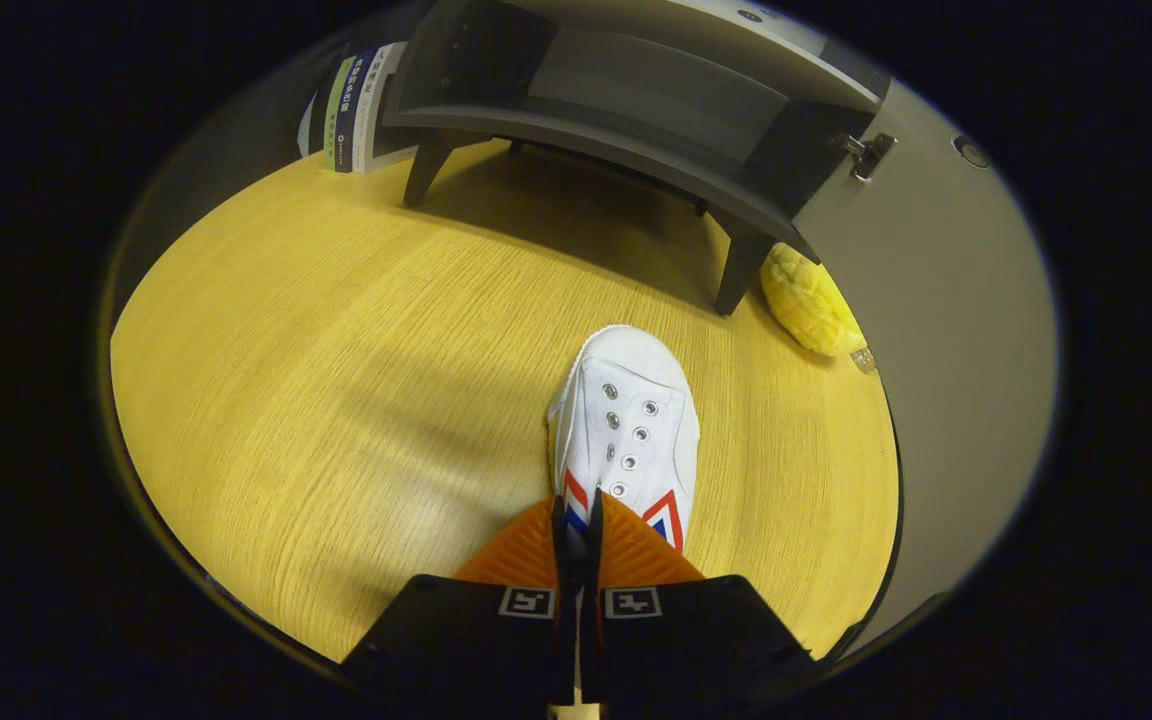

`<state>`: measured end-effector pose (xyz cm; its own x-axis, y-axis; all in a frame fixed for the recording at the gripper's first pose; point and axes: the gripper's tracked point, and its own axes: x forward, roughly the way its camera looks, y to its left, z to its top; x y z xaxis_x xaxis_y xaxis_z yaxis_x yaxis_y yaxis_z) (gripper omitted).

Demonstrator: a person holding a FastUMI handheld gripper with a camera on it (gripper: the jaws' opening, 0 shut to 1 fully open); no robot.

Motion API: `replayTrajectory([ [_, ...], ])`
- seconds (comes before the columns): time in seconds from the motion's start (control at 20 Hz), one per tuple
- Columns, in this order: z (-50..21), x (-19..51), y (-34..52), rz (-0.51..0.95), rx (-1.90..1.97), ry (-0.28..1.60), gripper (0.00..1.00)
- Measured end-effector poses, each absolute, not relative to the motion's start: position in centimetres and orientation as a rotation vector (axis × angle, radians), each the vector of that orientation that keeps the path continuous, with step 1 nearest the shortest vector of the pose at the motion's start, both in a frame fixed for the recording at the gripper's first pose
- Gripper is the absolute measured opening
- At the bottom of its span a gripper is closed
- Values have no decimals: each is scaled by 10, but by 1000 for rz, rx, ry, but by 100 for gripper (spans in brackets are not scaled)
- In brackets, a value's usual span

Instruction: Open the shoe cabinet door, grab the shoes and put them into the shoe cabinet, then close the shoe cabinet door.

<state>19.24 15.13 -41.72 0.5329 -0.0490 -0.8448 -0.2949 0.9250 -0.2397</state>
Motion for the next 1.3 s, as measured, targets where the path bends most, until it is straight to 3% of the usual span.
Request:
replayTrajectory([
  [0.5, -326, 189, 171, 162, -269, 879, 4],
  [1.1, -108, 187, 222, 171, -169, 603, 3],
  [1.3, -57, 221, 224, 162, -180, 526, 3],
])
